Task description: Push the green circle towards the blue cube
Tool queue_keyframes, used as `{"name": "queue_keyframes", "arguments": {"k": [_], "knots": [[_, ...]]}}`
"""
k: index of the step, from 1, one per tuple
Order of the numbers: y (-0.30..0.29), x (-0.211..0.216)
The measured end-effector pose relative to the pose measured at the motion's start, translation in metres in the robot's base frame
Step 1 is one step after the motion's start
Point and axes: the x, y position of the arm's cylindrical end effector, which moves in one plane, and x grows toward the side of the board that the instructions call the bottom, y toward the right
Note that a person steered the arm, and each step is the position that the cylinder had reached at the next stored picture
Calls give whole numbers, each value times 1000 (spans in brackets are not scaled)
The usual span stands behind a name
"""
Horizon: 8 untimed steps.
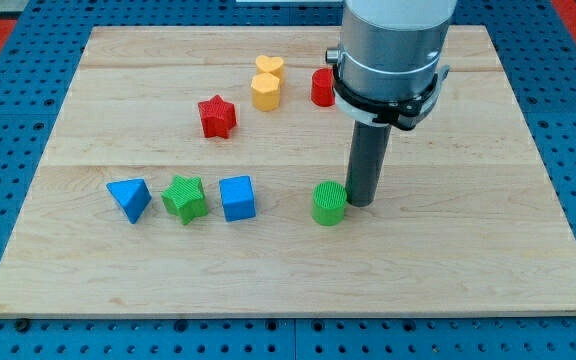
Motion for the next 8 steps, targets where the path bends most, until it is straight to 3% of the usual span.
{"name": "queue_keyframes", "arguments": {"k": [3, 5, 8], "knots": [[-2, 41], [-9, 20], [-31, 20]]}}
